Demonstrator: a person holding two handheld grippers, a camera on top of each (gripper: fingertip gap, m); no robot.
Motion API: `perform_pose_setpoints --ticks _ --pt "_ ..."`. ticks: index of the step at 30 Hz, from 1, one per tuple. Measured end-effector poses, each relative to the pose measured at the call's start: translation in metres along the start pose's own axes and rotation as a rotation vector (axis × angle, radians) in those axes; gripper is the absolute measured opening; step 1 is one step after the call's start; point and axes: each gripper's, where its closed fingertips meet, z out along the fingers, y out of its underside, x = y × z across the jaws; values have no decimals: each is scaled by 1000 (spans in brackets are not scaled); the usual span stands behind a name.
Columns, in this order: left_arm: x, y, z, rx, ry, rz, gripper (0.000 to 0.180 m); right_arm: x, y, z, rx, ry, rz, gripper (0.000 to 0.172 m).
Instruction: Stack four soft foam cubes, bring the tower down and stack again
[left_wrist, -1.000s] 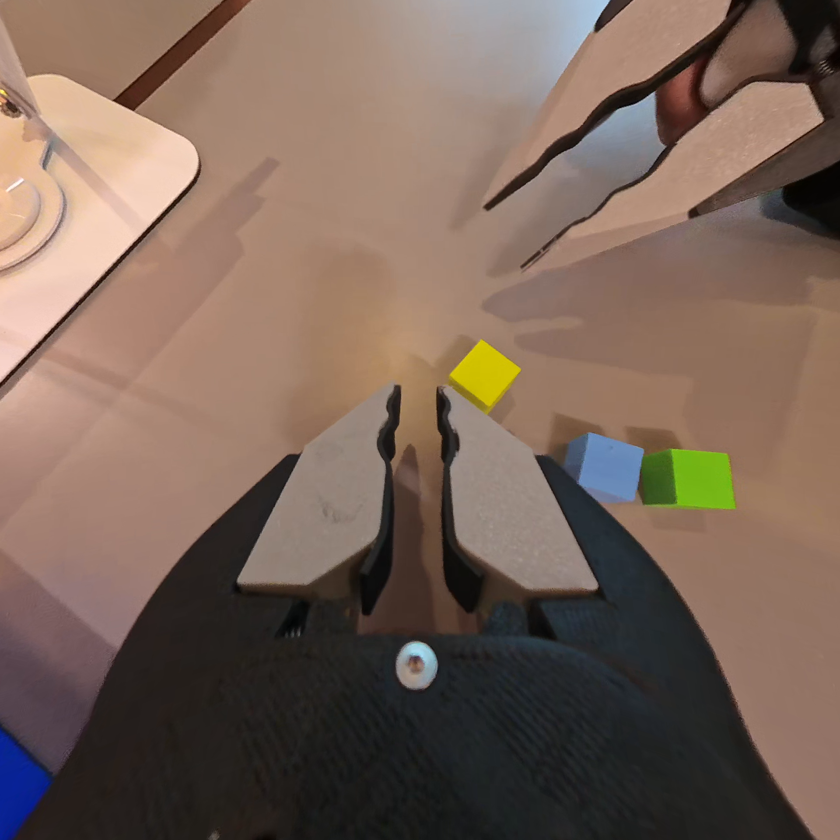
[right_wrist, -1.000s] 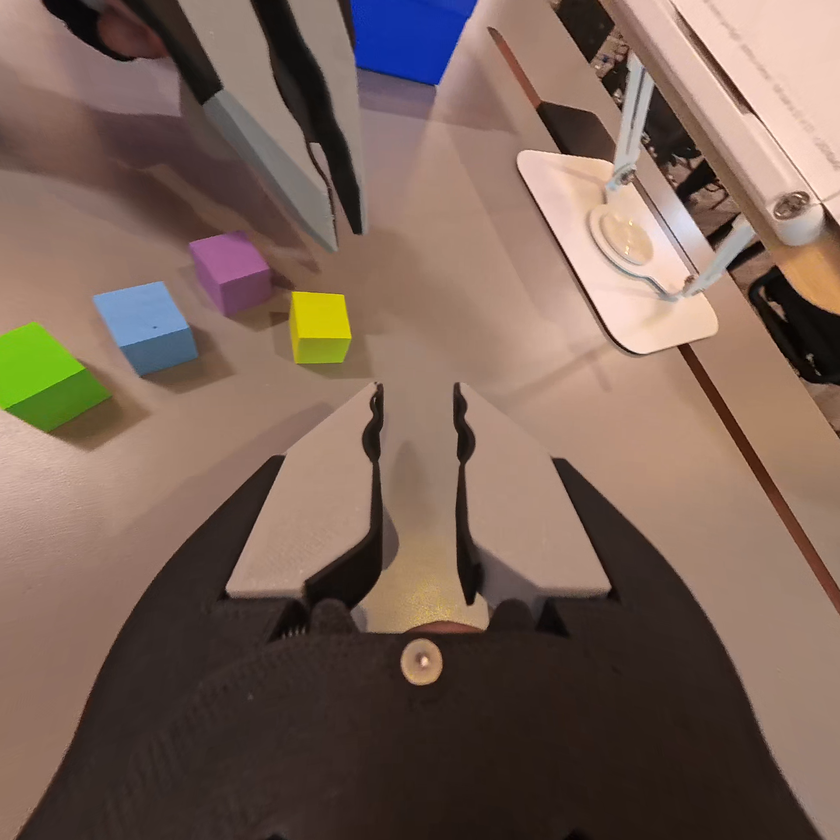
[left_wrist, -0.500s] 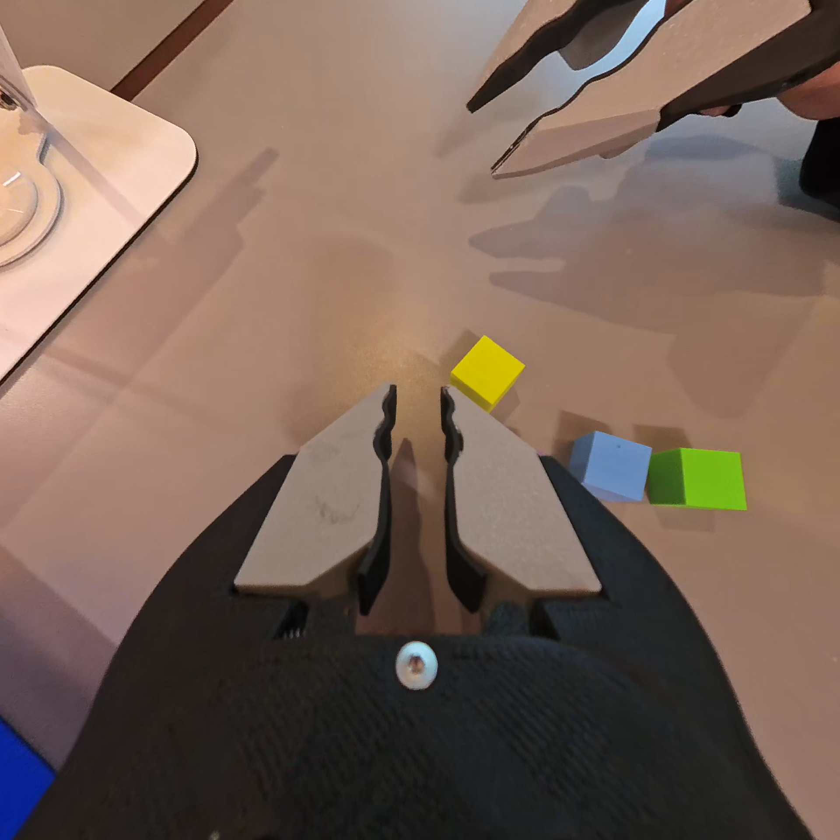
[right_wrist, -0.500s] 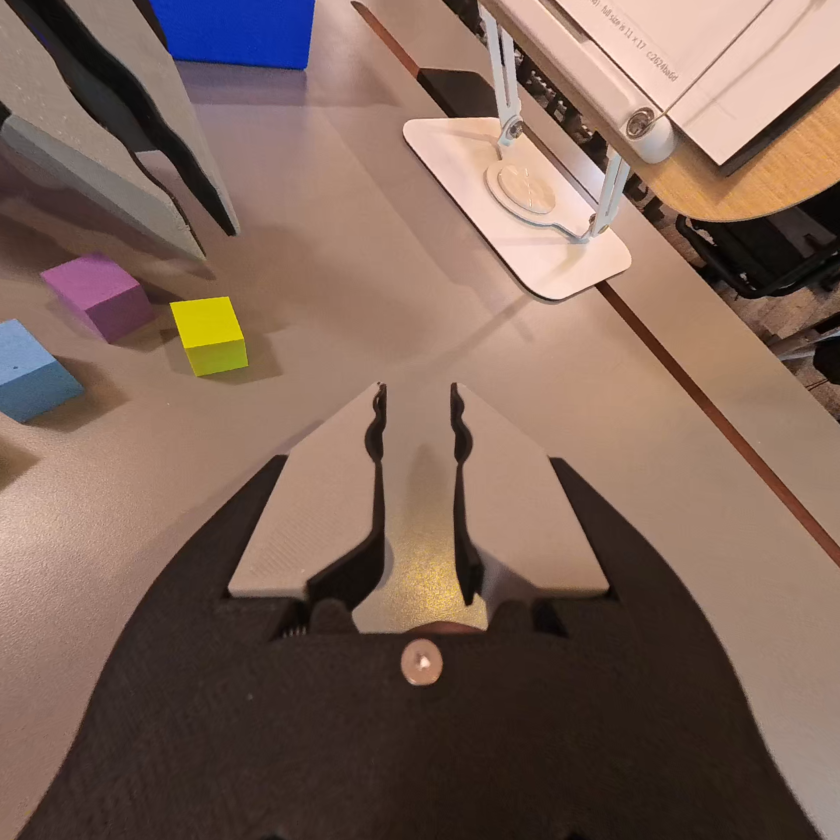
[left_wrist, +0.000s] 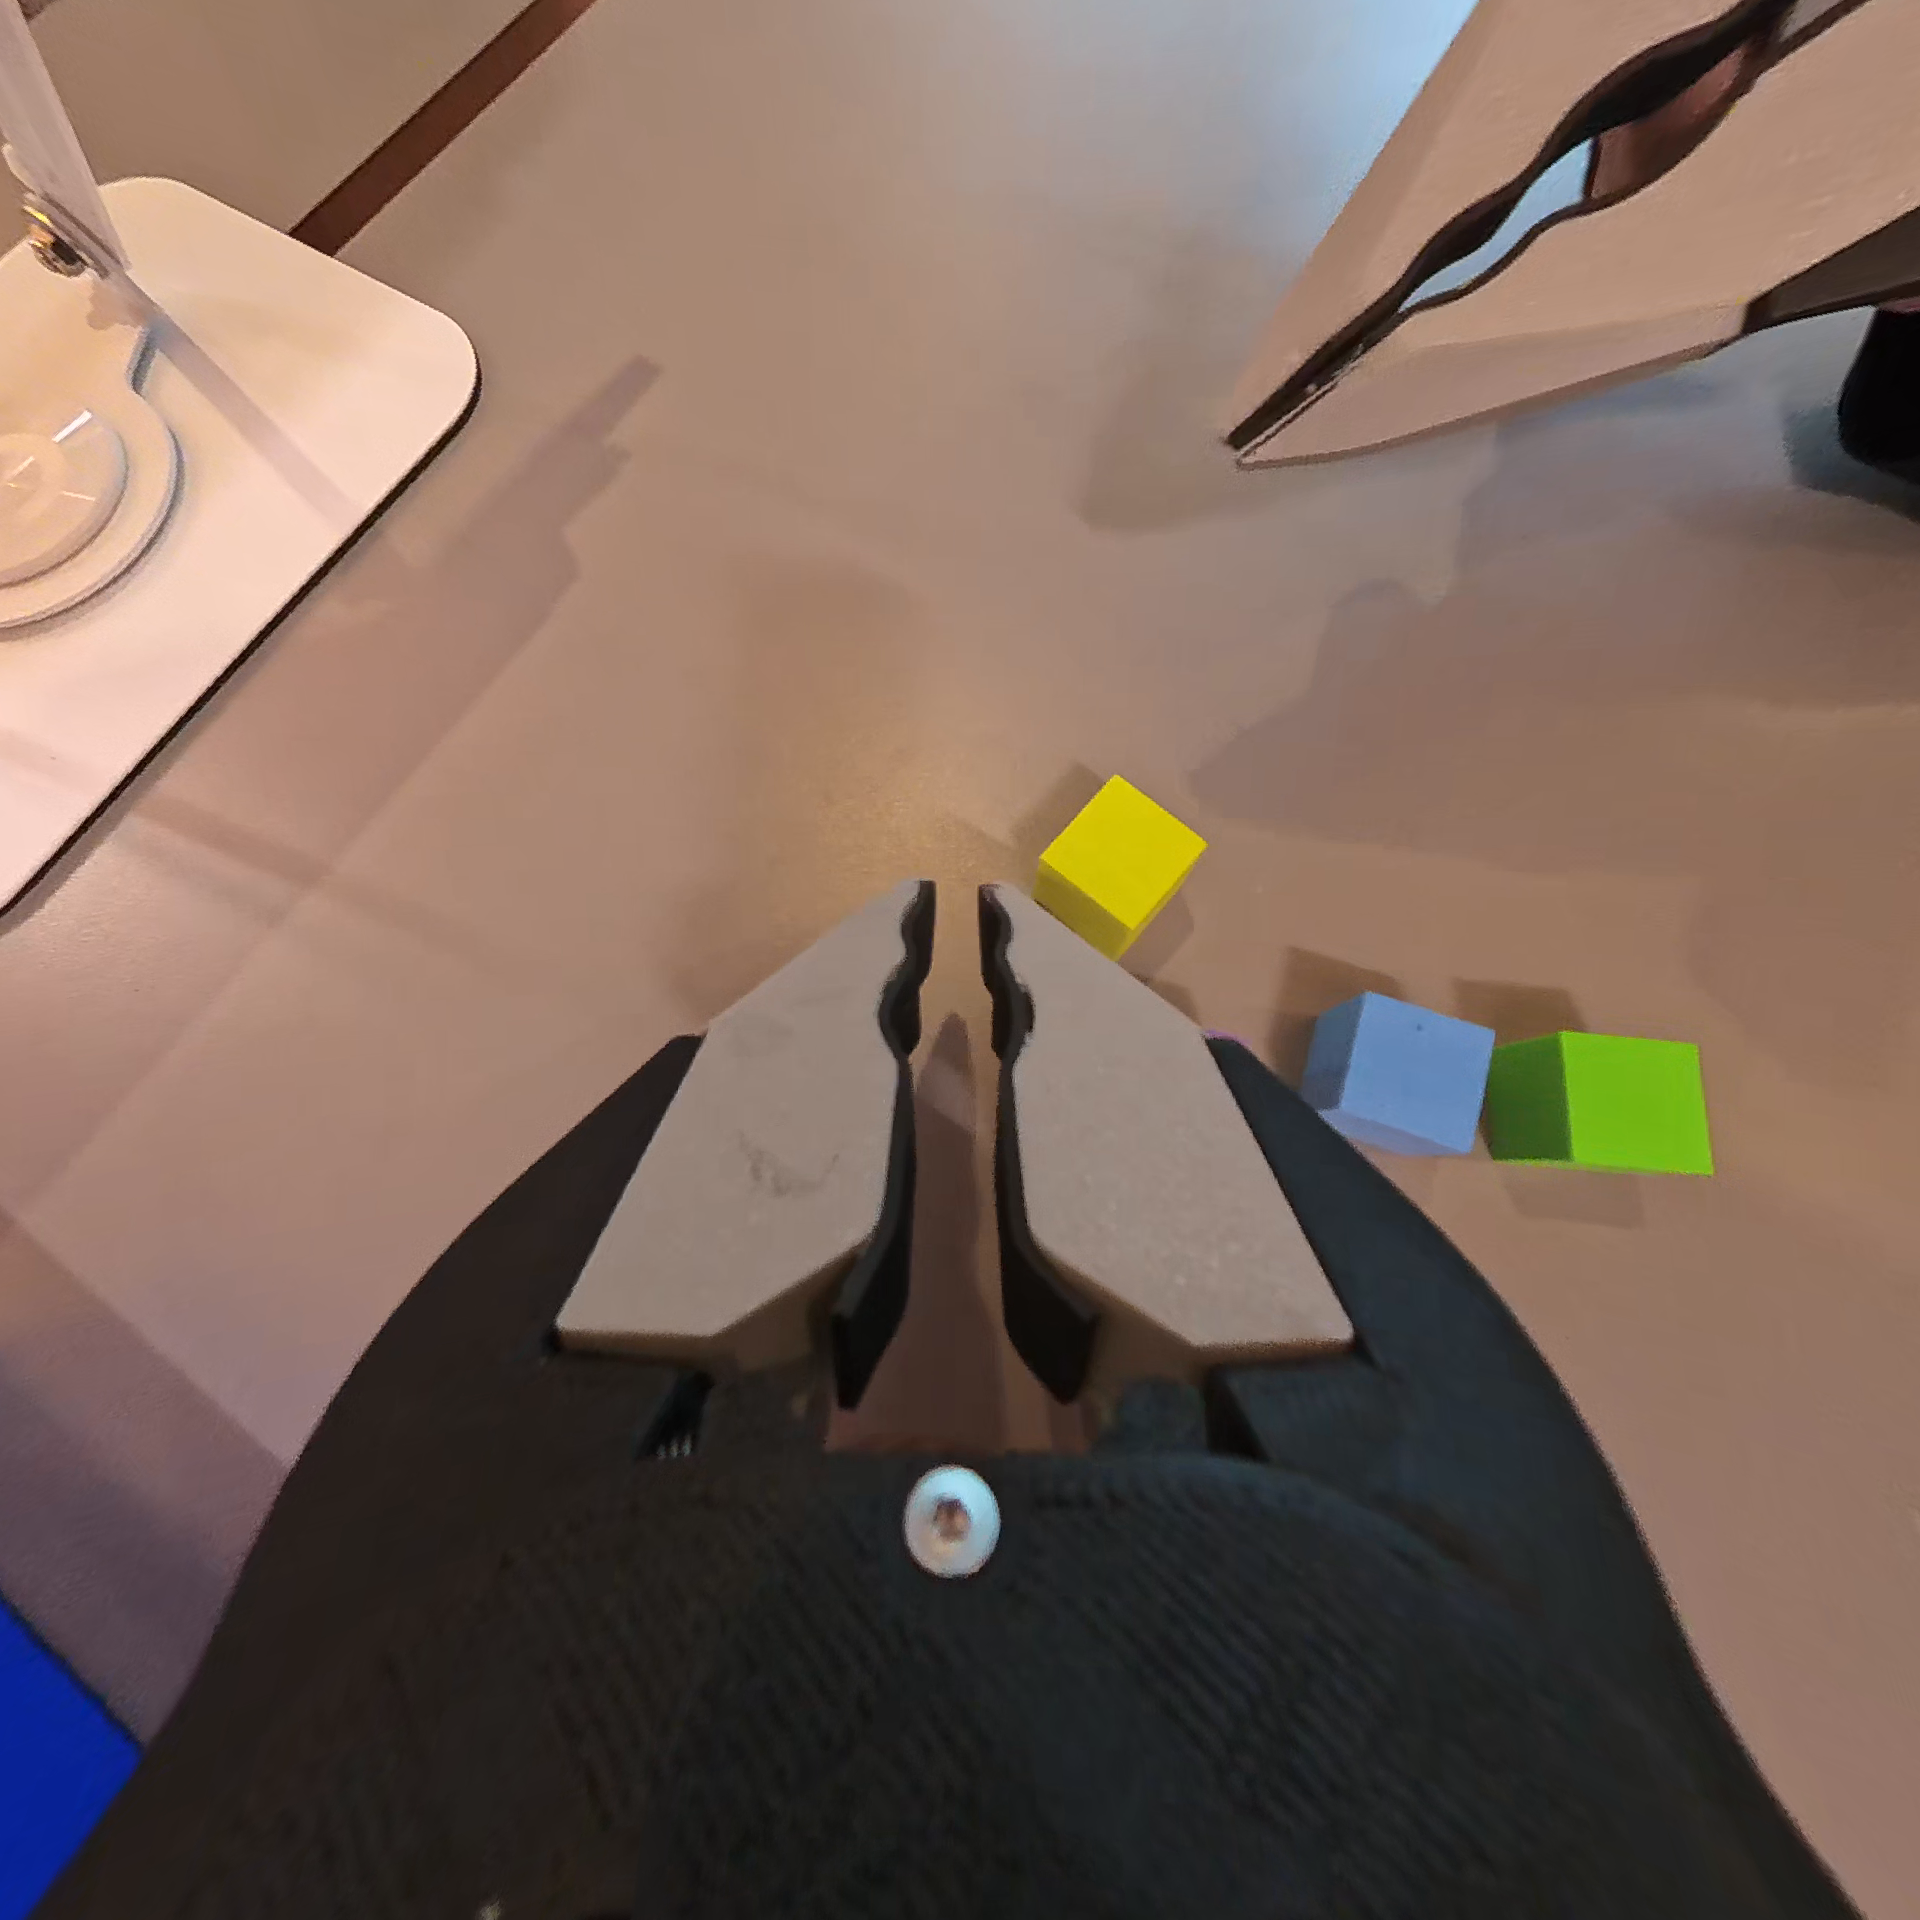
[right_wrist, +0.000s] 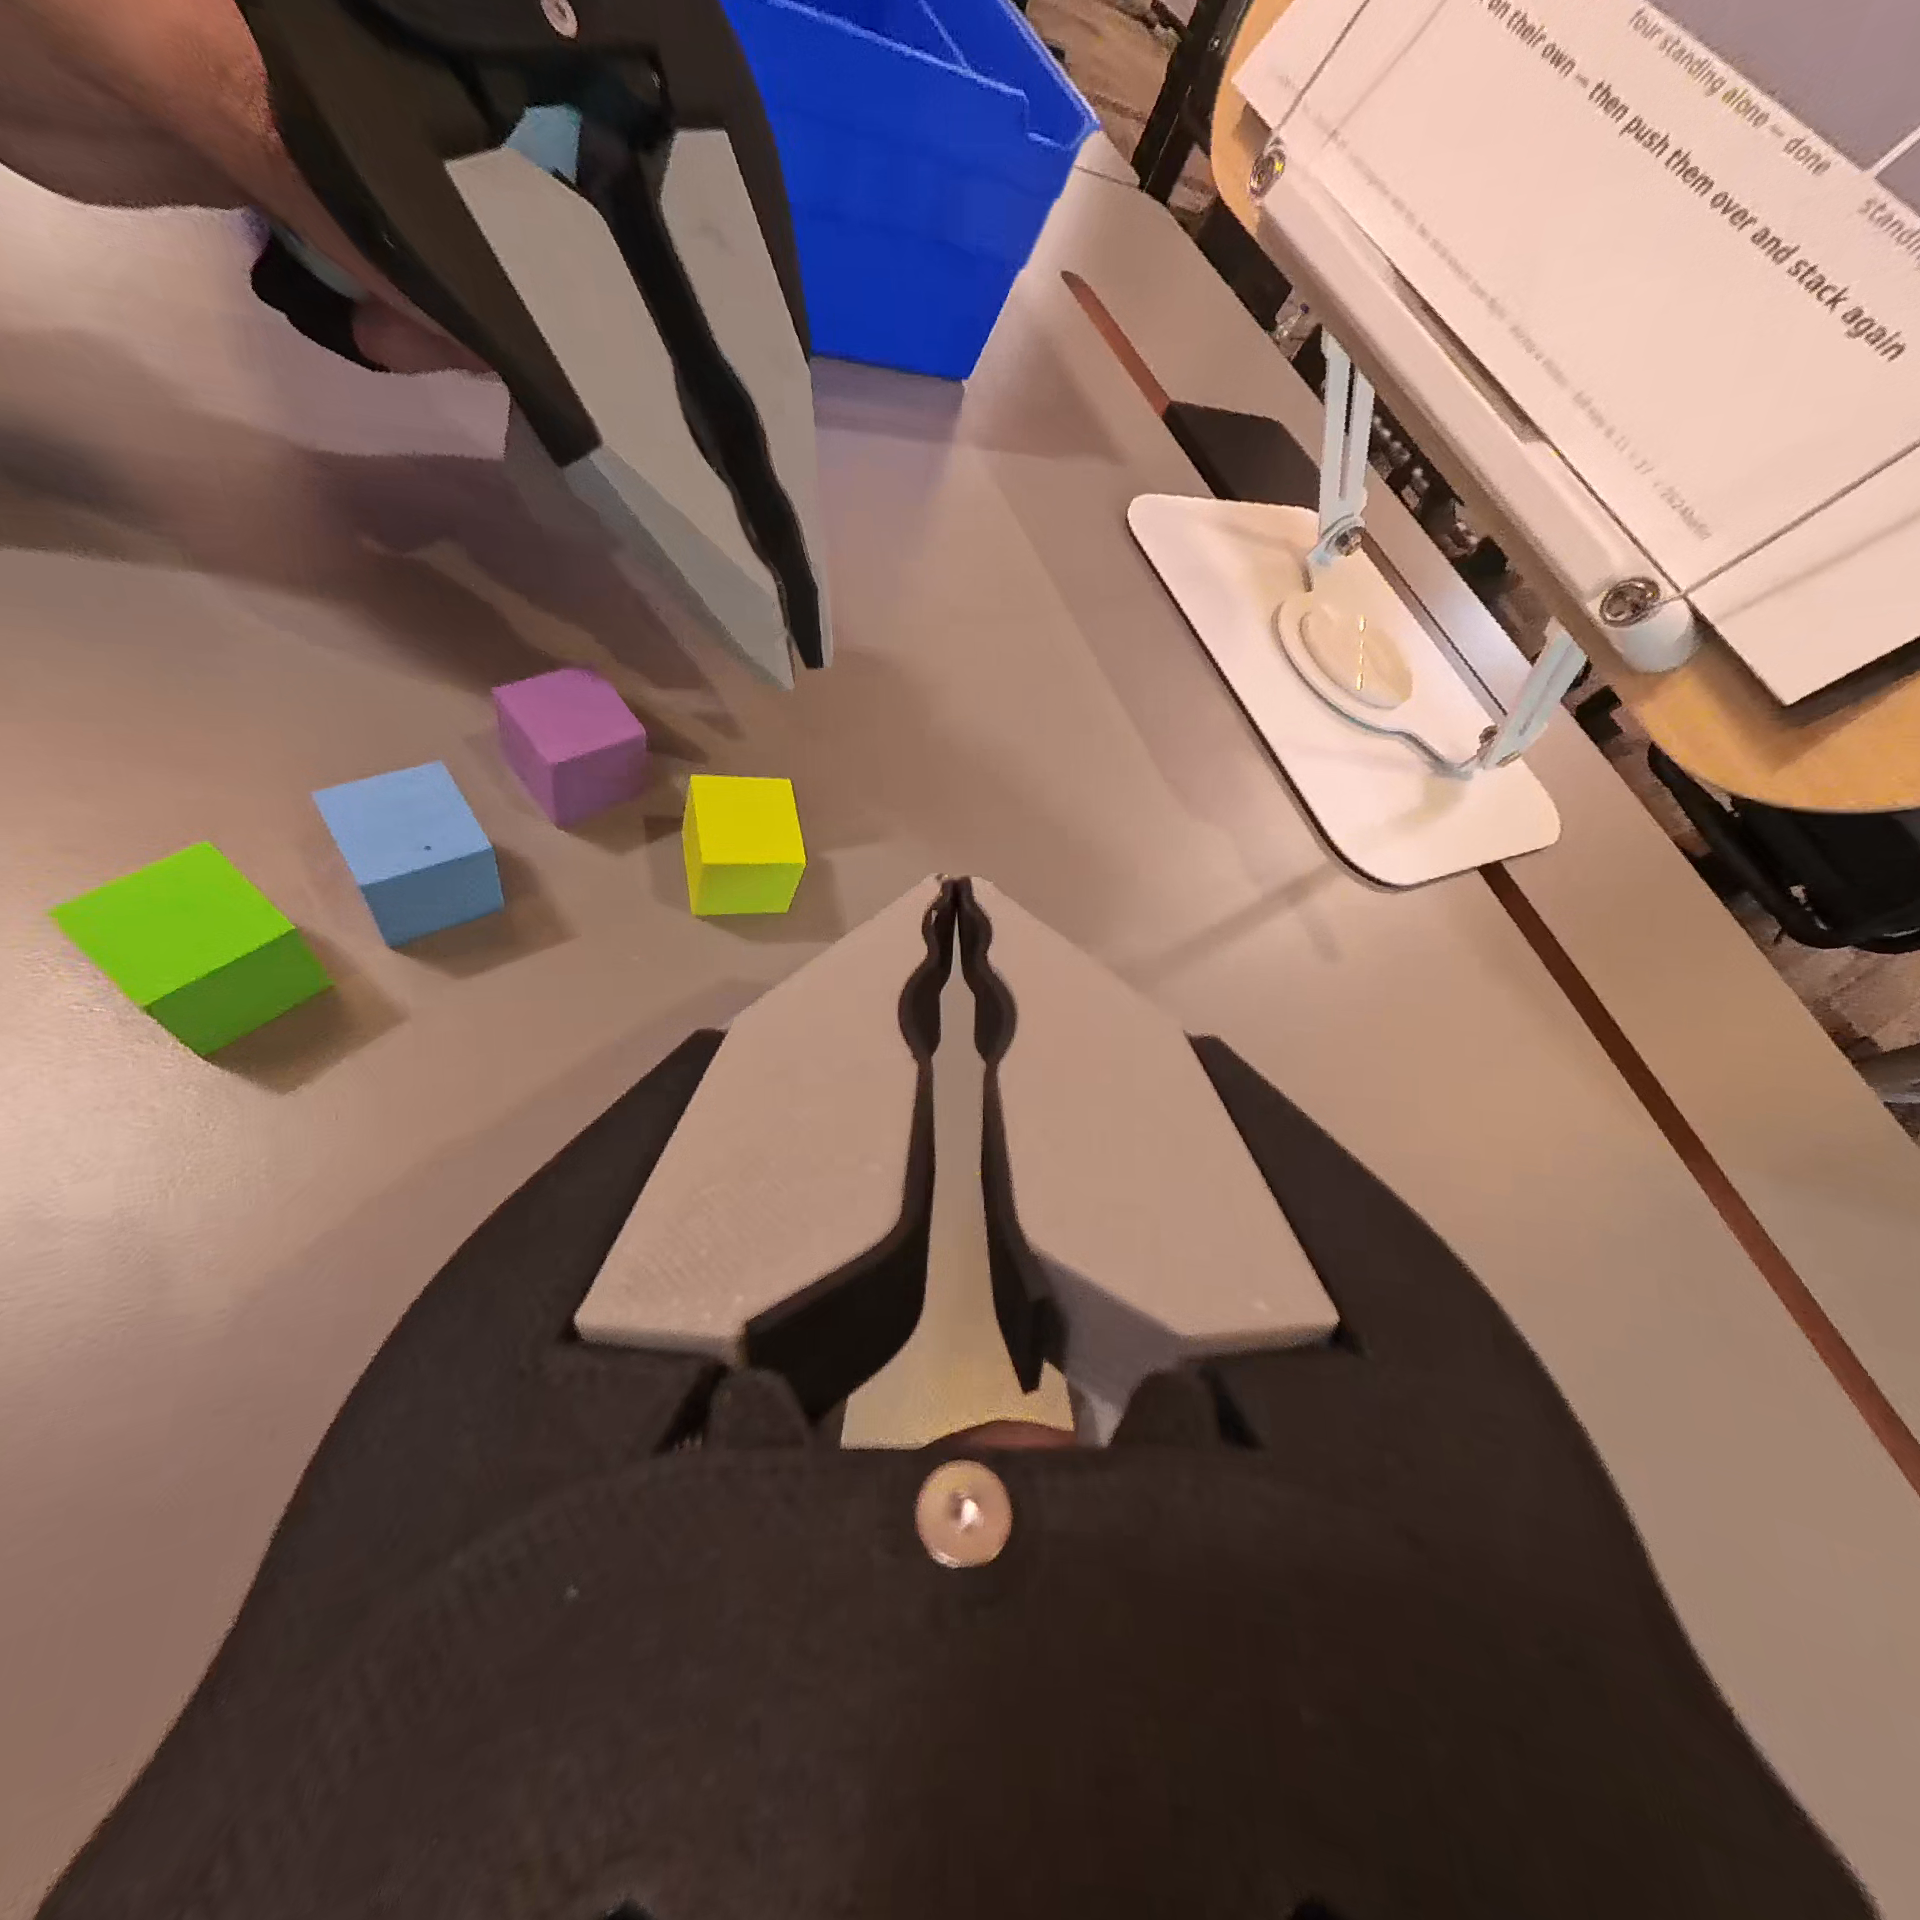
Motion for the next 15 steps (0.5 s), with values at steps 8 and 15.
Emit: perform_pose_setpoints --ticks 8,15 --pt "-8 1 0 -4 -42 -14 0 29 17 2 -86 168 30 0" --pt "-14 1 -1 7 -70 -29 0 17 14 4 -52 92 70 8"
